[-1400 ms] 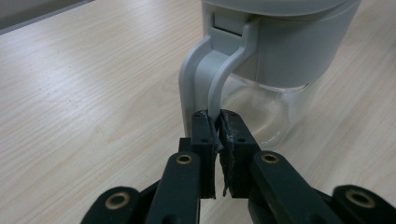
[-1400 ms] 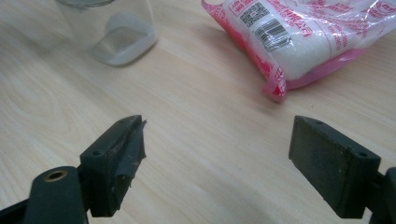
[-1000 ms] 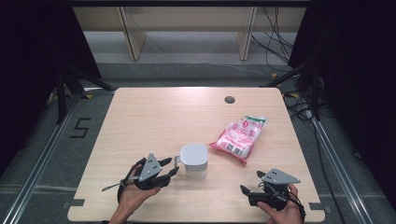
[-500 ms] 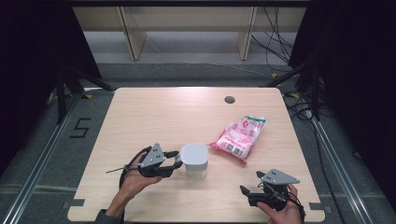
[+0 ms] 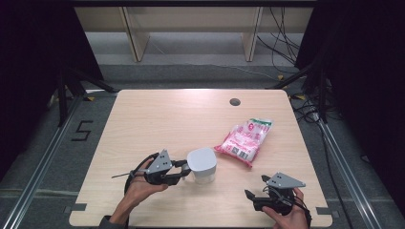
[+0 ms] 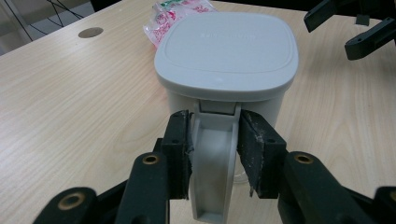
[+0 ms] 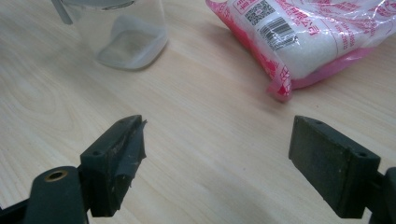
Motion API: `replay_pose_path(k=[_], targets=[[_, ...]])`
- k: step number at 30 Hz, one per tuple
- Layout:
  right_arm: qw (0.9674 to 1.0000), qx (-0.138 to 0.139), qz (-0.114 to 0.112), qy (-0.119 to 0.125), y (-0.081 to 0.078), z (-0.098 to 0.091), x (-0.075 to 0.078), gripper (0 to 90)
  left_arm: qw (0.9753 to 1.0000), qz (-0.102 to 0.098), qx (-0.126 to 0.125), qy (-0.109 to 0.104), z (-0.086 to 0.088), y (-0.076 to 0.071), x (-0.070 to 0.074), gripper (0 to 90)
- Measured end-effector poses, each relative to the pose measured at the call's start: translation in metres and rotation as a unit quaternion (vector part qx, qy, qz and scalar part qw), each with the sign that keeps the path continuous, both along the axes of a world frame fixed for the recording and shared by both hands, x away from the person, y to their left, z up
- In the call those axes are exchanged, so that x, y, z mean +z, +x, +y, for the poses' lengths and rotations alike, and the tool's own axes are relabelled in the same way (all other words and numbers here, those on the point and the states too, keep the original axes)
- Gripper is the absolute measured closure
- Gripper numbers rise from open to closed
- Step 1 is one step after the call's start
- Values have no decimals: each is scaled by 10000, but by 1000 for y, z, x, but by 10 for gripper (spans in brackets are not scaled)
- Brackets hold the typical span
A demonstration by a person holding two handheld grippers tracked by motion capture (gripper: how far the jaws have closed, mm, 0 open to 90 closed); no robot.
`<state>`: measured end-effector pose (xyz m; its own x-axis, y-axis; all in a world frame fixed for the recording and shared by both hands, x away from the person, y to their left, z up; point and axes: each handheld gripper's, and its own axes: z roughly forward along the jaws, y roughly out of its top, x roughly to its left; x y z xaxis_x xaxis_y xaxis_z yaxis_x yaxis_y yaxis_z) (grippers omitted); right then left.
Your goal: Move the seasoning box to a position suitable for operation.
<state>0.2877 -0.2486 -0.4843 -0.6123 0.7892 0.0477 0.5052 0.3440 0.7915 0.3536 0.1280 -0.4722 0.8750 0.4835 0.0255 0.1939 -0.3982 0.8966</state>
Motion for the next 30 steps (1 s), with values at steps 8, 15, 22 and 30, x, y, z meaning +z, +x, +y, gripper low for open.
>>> replay_pose_path(k=[8, 15, 22, 30], targets=[[9999, 109, 60, 67, 1, -1, 1, 192, 9996, -219, 88, 183, -9, -3, 0, 680], [9999, 60, -13, 96, 1, 0, 1, 192, 9988, -341, 223, 274, -13, 4, 1, 679], [10000, 38, -4, 36, 0, -1, 0, 194, 9989, -332, 233, 227, -12, 18, 0, 669], [10000, 7, 15, 35, -1, -1, 1, 194, 9976, -452, 372, 358, -8, 26, -4, 633]])
